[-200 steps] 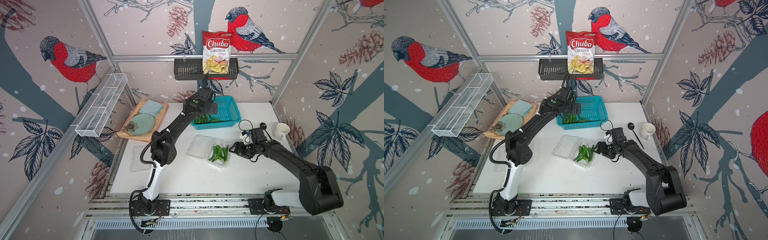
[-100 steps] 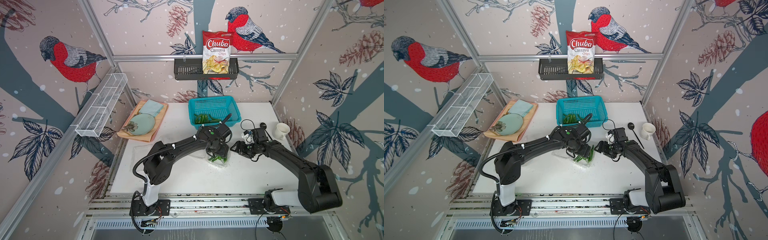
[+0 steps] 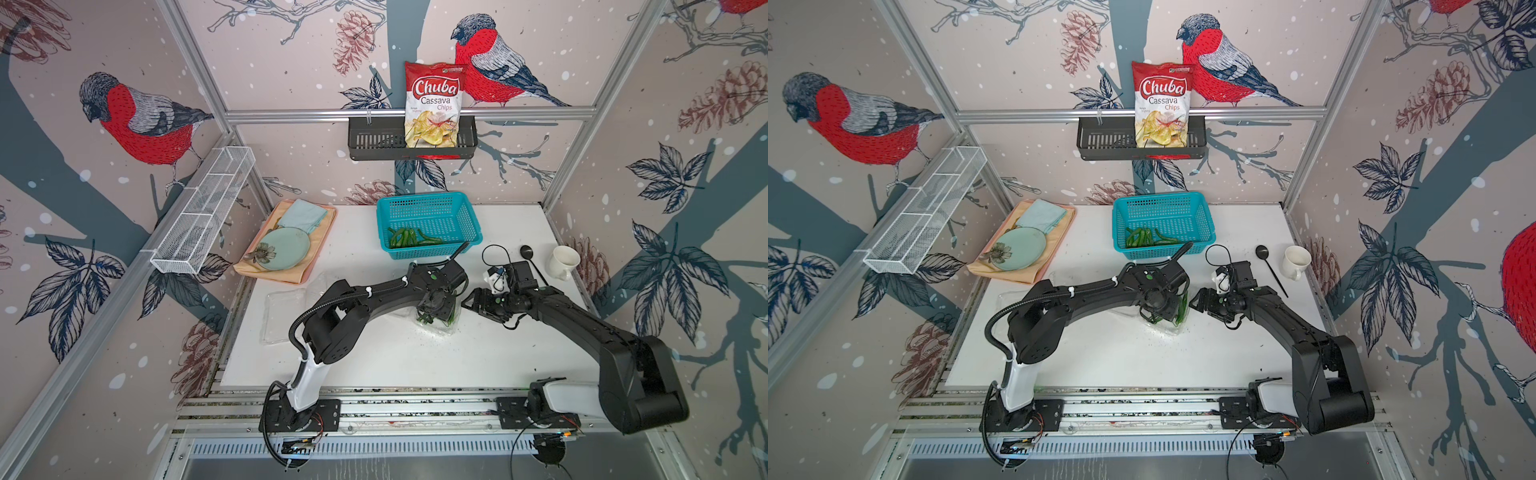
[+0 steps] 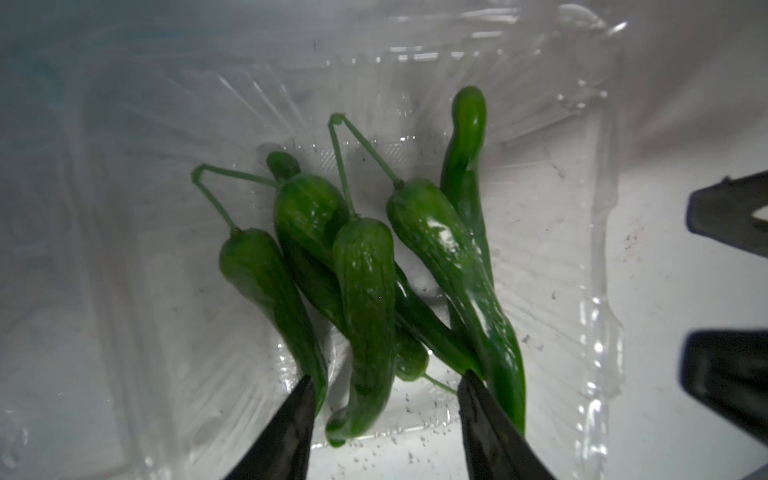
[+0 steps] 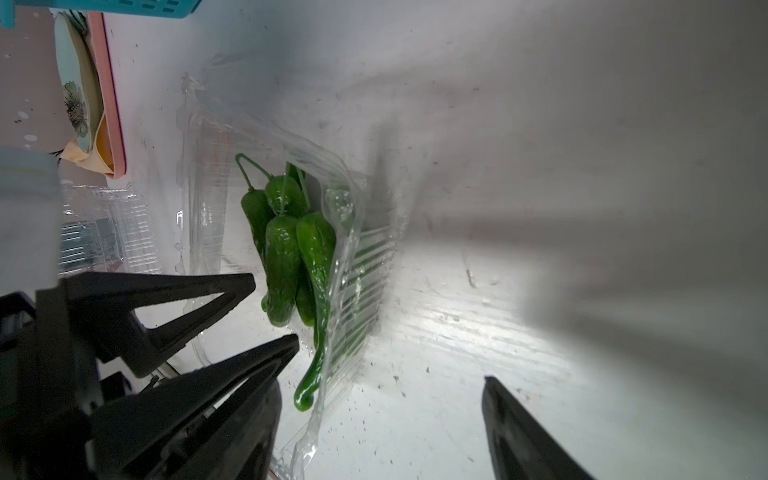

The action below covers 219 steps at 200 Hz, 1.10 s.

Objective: Take small green peppers out of containers
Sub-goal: Pick up the green pepper from the packing box.

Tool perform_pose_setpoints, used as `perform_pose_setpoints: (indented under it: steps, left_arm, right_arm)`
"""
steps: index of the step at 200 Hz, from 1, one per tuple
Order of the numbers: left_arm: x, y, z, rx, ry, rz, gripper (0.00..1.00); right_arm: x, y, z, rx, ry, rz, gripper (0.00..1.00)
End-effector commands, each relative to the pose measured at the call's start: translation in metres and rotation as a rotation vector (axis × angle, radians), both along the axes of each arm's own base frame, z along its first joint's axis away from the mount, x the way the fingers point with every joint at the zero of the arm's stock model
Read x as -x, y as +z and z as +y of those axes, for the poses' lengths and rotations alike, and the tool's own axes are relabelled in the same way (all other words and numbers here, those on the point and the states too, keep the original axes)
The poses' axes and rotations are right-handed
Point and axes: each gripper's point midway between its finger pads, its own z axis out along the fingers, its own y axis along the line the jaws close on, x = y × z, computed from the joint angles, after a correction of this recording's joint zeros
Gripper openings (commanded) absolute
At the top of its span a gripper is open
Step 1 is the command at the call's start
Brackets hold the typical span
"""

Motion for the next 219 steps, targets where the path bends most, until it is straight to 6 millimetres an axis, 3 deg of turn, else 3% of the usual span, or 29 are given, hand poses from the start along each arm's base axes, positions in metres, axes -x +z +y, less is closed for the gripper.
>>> perform_pose_setpoints:
  steps: [1, 31, 64, 106, 190, 219]
  left_arm:
    - [-0.010, -0.002, -0.002, -0.007, 0.003, -0.054, 0.54]
    - [-0.011, -0.008, -0.002, -0.009, 0.005, -0.061, 0.51]
    - [-0.011, -0.012, -0.001, -0.011, 0.004, -0.064, 0.24]
    - [-0.011, 0.000, 0.001, -0.005, -0.003, -0.078, 0.13]
    - [-0.016, 0.077, 0.010, 0.038, -0.004, -0.176, 0.12]
    - [-0.031, 0.114, 0.011, 0.071, 0.016, -0.255, 0.12]
  right_arm:
    - [0.003, 0.000, 0.001, -0.006, 0.006, 0.001, 0.76]
    - [0.004, 0.000, 0.000, -0.004, 0.005, -0.001, 0.76]
    - [0.006, -0.002, -0.001, -0.002, 0.006, 0.004, 0.76]
    - [0.007, -0.003, -0.001, -0.002, 0.003, 0.005, 0.76]
    - [0.006, 0.001, -0.002, 0.000, -0.006, -0.011, 0.77]
    - [0.004, 0.001, -0.002, 0.001, -0.006, -0.014, 0.76]
